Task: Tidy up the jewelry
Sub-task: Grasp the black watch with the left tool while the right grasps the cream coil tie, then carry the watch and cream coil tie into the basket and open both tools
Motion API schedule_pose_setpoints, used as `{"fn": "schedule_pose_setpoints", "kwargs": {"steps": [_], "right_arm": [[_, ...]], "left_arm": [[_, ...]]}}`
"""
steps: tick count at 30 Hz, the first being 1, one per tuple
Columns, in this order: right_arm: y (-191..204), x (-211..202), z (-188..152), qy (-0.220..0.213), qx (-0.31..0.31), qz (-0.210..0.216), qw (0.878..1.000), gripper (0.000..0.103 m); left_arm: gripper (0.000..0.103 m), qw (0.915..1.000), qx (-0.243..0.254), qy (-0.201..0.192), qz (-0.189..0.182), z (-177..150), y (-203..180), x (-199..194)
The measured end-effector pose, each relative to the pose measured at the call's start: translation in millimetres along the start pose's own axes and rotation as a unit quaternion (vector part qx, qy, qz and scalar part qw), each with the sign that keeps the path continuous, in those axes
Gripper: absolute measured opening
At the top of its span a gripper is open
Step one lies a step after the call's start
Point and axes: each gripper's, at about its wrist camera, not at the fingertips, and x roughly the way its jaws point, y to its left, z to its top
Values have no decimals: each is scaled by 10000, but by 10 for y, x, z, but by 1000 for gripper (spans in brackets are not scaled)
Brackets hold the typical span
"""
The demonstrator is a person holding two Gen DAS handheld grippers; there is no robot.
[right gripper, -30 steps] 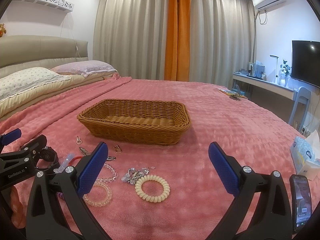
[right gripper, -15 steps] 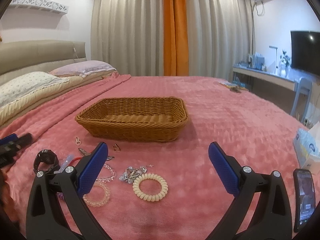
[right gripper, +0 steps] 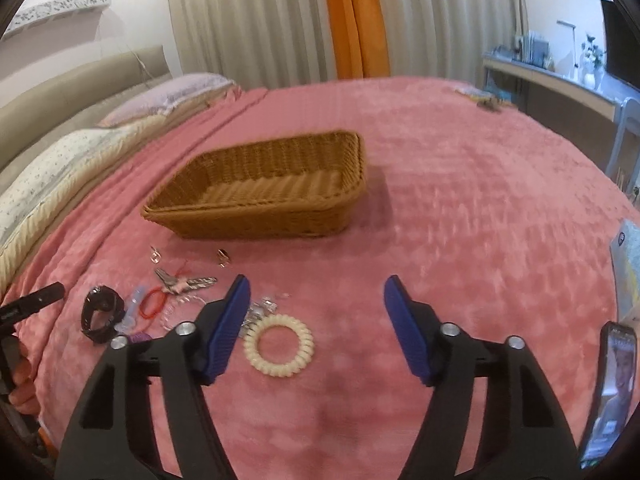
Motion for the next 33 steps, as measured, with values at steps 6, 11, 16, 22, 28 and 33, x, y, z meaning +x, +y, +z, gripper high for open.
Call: {"fn": "schedule_pose_setpoints", "kwargs": {"steps": [6,11,16,22,28,33], "right_arm": [[-46,274,-112,852,-54,345,9957,40],[161,509,-283,1215,-234,362,9917,33],[301,606,-335,1244,-563,-51,9906,25],[316,542,-387,1212,-669,-3,9904,10],[392,333,-379,960,-765,181,9923,9],[443,-39,-172,497,-782,312,9952,9]], "left_arm": [[58,9990,83,418,-112,-88,-65,212],[55,9986,40,529,-68,-126,-75,279],[42,9980,-51,630,50,-127,-60,392],[14,9979,-53,640,129,-150,-29,419],[6,9995,-37,317,-41,-211,-86,258],[6,9990,136,-198,-378,-54,-331,-105]]}}
